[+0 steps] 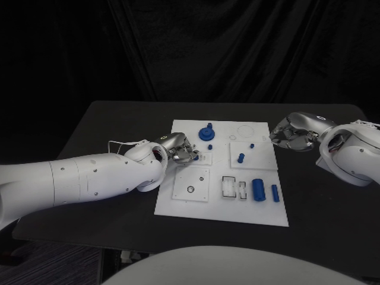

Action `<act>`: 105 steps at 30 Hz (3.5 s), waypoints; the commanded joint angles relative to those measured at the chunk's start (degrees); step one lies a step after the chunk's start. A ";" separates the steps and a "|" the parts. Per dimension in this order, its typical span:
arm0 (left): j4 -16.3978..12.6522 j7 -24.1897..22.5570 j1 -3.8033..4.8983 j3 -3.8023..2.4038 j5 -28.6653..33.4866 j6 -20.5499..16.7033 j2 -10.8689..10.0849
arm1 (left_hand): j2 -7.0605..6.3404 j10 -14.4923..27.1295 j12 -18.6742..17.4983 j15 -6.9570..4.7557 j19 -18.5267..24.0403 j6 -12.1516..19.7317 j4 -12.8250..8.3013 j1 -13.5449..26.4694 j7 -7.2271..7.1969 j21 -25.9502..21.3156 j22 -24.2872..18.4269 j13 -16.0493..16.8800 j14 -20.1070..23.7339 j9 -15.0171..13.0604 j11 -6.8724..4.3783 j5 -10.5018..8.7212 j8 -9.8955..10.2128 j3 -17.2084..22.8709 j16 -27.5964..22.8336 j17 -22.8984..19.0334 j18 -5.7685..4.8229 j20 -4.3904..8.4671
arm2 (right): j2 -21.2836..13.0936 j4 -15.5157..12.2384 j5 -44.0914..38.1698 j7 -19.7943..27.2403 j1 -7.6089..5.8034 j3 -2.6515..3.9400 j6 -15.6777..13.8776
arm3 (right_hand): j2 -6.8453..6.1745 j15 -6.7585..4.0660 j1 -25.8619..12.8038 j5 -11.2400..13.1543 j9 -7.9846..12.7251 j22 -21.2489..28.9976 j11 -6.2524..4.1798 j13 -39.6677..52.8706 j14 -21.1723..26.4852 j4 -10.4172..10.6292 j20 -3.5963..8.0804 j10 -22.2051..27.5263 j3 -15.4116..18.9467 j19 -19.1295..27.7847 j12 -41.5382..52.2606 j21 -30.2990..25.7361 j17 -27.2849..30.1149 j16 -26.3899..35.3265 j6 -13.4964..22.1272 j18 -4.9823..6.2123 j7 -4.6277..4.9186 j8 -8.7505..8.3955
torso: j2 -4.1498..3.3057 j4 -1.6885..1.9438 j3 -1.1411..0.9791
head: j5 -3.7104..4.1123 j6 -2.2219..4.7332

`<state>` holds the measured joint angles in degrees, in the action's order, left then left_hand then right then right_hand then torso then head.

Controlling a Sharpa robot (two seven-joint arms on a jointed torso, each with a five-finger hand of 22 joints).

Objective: Assemble the parts on the task board

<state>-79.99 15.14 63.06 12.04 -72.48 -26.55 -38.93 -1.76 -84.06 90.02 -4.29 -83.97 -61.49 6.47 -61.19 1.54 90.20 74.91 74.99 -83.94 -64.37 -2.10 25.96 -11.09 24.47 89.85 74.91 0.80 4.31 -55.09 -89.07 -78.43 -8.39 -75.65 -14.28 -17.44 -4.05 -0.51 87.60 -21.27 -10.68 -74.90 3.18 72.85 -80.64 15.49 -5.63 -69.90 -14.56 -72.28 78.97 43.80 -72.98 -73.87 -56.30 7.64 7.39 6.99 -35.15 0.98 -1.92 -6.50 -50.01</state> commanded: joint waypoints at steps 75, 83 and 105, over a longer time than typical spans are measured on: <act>-0.11 -2.43 -0.64 0.05 -0.09 -1.28 -0.13 | -0.19 -5.94 -0.02 0.23 -6.03 -0.31 7.10 3.89 0.54 -0.20 15.09 15.01 -6.06 0.43 0.47 -9.26 0.96 -5.29 0.15 15.09 -0.80 -0.18 | -0.03 0.00 -0.07 -1.34 0.26 0.04 0.59 | -0.03 0.00 -0.16 -0.27 -0.03 -3.79 0.10 -0.15 0.34 0.08 0.03 0.55 -0.46 0.47 -0.36 -0.41 0.20 0.27 0.13 0.72 0.30 -0.41 | -0.02 0.01 0.03 | -0.36 0.01; -0.14 -3.05 -0.65 0.05 -0.09 -1.56 -0.21 | -0.58 -5.94 -0.02 -0.04 -6.03 -0.10 4.19 -0.64 0.11 -0.20 15.09 15.01 -6.06 0.03 0.10 -3.62 0.89 -4.70 0.15 15.09 -0.80 0.01 | -0.07 -0.01 -0.07 -1.34 0.27 0.04 0.55 | -0.03 0.00 -0.16 -0.27 -0.03 -3.79 0.10 -0.15 0.34 0.08 0.03 0.55 -0.46 0.47 -0.36 -0.41 0.20 0.27 0.13 0.72 0.30 -0.41 | 0.00 0.02 0.01 | -0.34 0.01; -0.66 -6.49 -0.79 0.05 -0.09 -6.63 -0.71 | -1.29 -5.94 -0.02 -0.36 -6.03 0.07 0.35 -4.35 -0.17 -0.20 15.09 15.01 -6.06 -1.28 -0.23 2.45 0.06 -1.60 0.15 15.09 -0.80 0.34 | -0.10 0.00 0.50 -1.32 0.29 0.04 0.46 | -0.06 0.01 -0.19 -0.27 -0.03 -3.78 0.10 -0.18 0.37 0.08 0.02 0.59 -0.51 0.48 -0.36 -0.50 0.25 0.30 0.14 0.73 0.31 -0.44 | 0.02 0.01 0.01 | -0.07 0.01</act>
<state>-80.49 10.68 62.43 12.12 -72.49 -31.17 -39.65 -2.93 -84.06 90.02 -4.29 -83.97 -61.61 7.86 -64.93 1.63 90.20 74.91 75.00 -83.94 -65.59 -2.09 28.21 -10.71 21.94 89.85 74.91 0.79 4.30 -55.11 -89.05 -77.99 -8.73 -75.50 -14.28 -17.03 -4.05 -0.51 87.60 -21.27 -10.68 -74.91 3.39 72.71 -80.64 15.65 -5.63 -69.70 -14.72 -72.28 78.97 43.59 -72.77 -73.88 -56.30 7.59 7.39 6.76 -35.15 0.98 -1.91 -6.59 -50.01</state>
